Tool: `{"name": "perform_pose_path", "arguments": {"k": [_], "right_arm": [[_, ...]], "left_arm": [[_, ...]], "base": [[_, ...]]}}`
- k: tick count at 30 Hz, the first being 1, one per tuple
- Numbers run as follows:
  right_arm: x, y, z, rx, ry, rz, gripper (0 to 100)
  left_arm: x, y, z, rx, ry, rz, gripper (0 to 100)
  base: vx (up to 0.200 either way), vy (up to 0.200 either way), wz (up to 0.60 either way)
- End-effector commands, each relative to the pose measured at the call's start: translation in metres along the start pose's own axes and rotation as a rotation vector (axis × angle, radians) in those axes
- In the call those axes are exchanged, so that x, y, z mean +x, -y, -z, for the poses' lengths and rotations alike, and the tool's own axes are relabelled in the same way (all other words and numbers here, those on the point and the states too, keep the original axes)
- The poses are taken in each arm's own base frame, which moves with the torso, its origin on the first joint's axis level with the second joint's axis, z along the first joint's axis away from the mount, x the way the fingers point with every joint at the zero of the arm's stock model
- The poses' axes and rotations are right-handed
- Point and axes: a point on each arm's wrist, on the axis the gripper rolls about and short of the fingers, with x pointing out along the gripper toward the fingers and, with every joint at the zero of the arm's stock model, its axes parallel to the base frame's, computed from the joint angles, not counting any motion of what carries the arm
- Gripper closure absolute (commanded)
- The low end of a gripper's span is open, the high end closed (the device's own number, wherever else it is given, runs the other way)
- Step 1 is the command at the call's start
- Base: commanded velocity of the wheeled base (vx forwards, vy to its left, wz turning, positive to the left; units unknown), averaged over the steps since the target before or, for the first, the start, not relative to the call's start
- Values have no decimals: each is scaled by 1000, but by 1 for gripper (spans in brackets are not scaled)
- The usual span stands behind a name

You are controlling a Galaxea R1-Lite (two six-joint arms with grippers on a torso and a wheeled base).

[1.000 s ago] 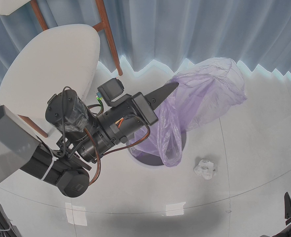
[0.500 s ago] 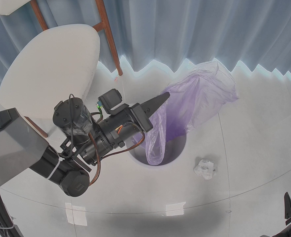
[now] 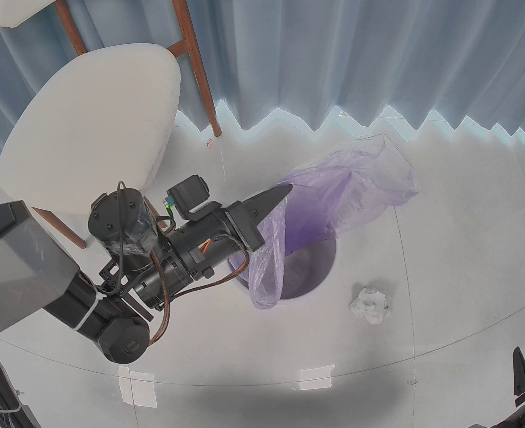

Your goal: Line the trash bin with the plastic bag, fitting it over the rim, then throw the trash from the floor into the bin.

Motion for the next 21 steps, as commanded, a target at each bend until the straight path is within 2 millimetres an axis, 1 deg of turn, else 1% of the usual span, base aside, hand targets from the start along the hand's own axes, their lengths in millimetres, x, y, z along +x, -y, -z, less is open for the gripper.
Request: {"name": "perform_pose_path", "arguments": {"k": [1,5,7,9,13,14,21], "right_arm": [[0,0,5,0,0,0,0],[0,0,5,0,0,0,0],[0,0,5,0,0,0,0],[0,0,5,0,0,0,0],[0,0,5,0,-1,0,0],[0,0,5,0,0,0,0],[0,0,5,0,0,-1,0]], "left_arm": [[-4,11,-10,5,26,14,100],[-7,15,-5,-3,7,18,100],[-7,18,-9,2,17,24,100],[-12,24,-18,8,33,26,100],[-14,26,-21,8,29,22,100],[-18,33,-28,-7,9,-22,100],[-23,41,-32,-12,-1,-35,100]], "base": [[0,0,0],[0,0,0],[0,0,0],[0,0,0],[0,0,0],[0,0,0],[0,0,0]]}}
